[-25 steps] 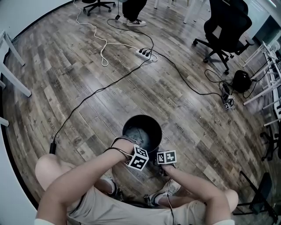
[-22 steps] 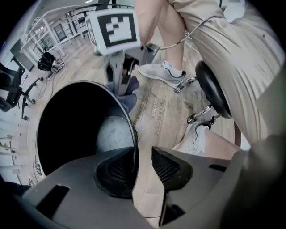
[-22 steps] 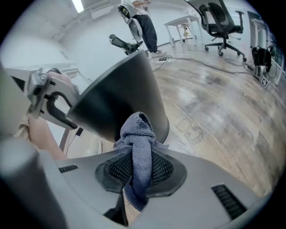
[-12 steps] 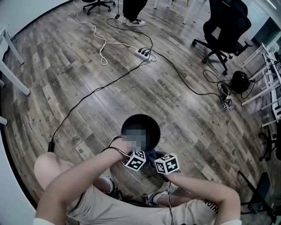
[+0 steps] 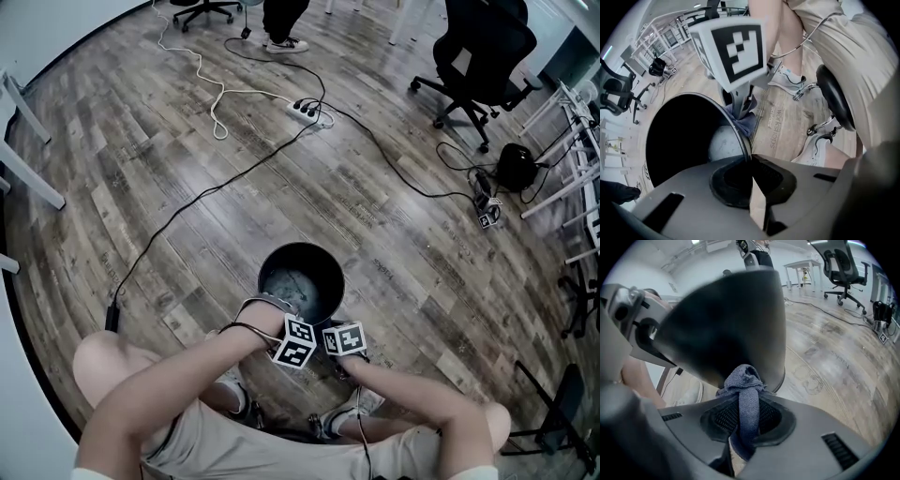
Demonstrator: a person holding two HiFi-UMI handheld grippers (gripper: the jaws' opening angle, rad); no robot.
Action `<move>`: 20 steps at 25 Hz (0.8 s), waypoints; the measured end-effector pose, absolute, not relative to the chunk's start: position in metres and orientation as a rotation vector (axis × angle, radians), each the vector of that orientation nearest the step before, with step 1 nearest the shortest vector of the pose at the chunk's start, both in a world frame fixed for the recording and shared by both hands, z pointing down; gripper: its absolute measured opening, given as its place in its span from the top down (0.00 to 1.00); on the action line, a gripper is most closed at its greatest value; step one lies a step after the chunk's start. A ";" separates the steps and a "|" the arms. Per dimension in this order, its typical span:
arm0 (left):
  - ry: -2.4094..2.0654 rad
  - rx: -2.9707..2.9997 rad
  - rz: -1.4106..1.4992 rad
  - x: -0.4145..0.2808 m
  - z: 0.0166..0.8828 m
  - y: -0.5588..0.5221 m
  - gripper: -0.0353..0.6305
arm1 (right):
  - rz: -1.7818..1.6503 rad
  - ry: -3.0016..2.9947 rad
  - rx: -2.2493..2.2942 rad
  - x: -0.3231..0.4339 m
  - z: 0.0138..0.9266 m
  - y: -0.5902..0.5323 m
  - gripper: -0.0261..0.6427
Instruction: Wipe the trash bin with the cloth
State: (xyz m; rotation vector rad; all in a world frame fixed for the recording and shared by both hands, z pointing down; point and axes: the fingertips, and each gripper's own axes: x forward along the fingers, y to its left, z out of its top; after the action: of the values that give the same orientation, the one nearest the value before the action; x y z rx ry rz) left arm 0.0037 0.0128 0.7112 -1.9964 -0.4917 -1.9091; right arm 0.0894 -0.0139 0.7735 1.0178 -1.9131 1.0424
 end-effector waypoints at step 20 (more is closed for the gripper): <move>-0.492 -2.116 -1.794 0.030 0.697 0.023 0.79 | 1.353 -1.750 1.195 0.123 0.832 -0.008 0.85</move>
State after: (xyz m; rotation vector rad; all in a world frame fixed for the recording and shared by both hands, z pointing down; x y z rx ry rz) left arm 0.0300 0.0225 0.6972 -2.1162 -0.4925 -1.7943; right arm 0.1225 -0.0078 0.8320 1.1954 -1.7501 1.3530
